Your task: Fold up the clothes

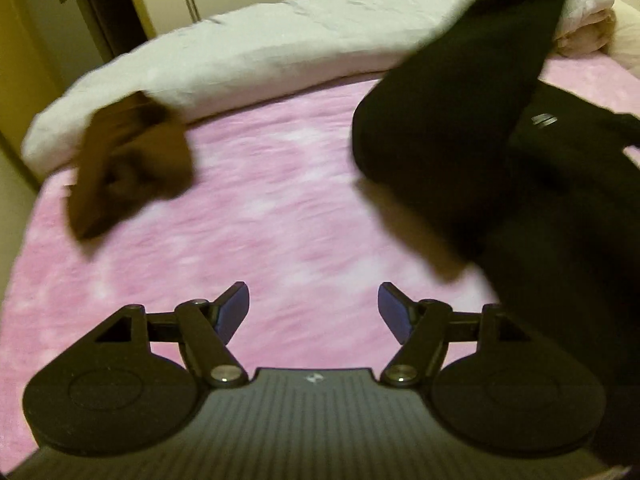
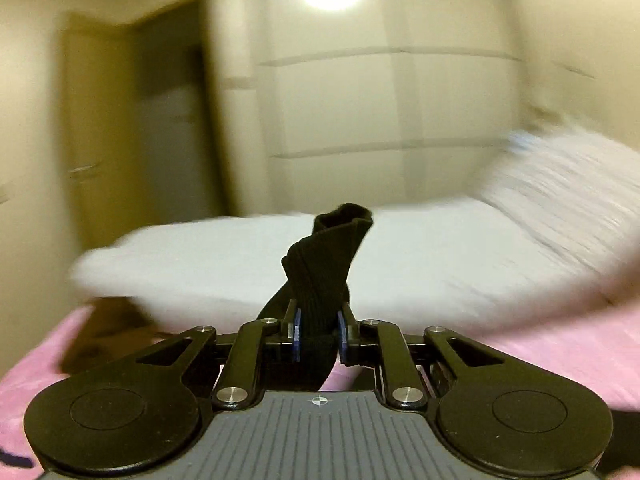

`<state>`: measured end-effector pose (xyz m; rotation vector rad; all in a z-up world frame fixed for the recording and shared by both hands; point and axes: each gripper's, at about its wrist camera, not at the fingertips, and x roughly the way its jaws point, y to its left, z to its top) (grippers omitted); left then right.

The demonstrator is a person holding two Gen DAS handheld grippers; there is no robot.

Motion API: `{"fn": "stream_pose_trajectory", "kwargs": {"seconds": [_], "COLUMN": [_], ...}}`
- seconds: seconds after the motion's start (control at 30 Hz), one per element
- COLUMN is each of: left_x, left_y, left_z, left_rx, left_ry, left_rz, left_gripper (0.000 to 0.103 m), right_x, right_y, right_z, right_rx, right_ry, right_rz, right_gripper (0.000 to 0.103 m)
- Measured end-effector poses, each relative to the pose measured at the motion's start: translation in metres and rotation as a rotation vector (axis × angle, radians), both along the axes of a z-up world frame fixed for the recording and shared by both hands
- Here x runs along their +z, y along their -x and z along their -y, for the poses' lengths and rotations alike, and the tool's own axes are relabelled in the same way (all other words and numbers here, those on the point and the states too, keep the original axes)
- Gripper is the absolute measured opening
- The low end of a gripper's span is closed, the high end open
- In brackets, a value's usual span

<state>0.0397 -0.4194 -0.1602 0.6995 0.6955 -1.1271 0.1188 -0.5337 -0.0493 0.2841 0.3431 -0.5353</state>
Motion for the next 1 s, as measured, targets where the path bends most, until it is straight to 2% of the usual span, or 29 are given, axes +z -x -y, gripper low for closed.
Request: {"fn": "stream_pose_trajectory", "kwargs": {"seconds": [0.07, 0.13, 0.23, 0.3, 0.4, 0.53, 0.63, 0.7, 0.77, 0.83, 0.9, 1.0], "left_x": [-0.016, -0.034, -0.055, -0.06, -0.059, -0.048, -0.05, -0.055, -0.059, -0.064, -0.068, -0.078], "left_y": [0.033, 0.056, 0.083, 0.094, 0.1, 0.091, 0.079, 0.075, 0.073, 0.072, 0.071, 0.069], "left_z": [0.044, 0.069, 0.096, 0.106, 0.116, 0.128, 0.138, 0.145, 0.149, 0.151, 0.153, 0.156], "left_rx": [0.007, 0.014, 0.008, -0.011, -0.048, -0.055, -0.045, -0.063, -0.079, -0.09, -0.093, -0.085], "left_ry": [-0.019, -0.051, -0.098, -0.115, -0.113, -0.063, -0.061, -0.073, -0.08, -0.083, -0.088, -0.103], "left_rz": [-0.024, -0.021, -0.004, 0.002, 0.008, -0.022, -0.041, -0.029, -0.027, -0.035, -0.045, -0.068], "left_gripper": [0.068, 0.068, 0.068, 0.068, 0.068, 0.068, 0.068, 0.068, 0.068, 0.068, 0.068, 0.068], "right_x": [-0.038, -0.076, -0.119, -0.132, -0.134, -0.114, -0.136, -0.162, -0.177, -0.175, -0.168, -0.149], "right_y": [0.028, 0.043, 0.052, 0.059, 0.073, 0.105, 0.128, 0.141, 0.153, 0.168, 0.18, 0.186], "right_z": [0.049, 0.081, 0.102, 0.108, 0.119, 0.121, 0.128, 0.135, 0.138, 0.137, 0.134, 0.125], "right_rx": [-0.085, -0.112, -0.086, -0.073, -0.056, -0.057, -0.102, -0.146, -0.212, -0.288, -0.366, -0.459], "right_ry": [-0.112, -0.2, -0.291, -0.325, -0.352, -0.347, -0.4, -0.477, -0.521, -0.52, -0.502, -0.434], "right_rz": [-0.061, -0.114, -0.175, -0.188, -0.173, -0.107, -0.152, -0.216, -0.277, -0.286, -0.308, -0.354], "right_gripper": [0.016, 0.016, 0.016, 0.016, 0.016, 0.016, 0.017, 0.018, 0.028, 0.042, 0.047, 0.048]}}
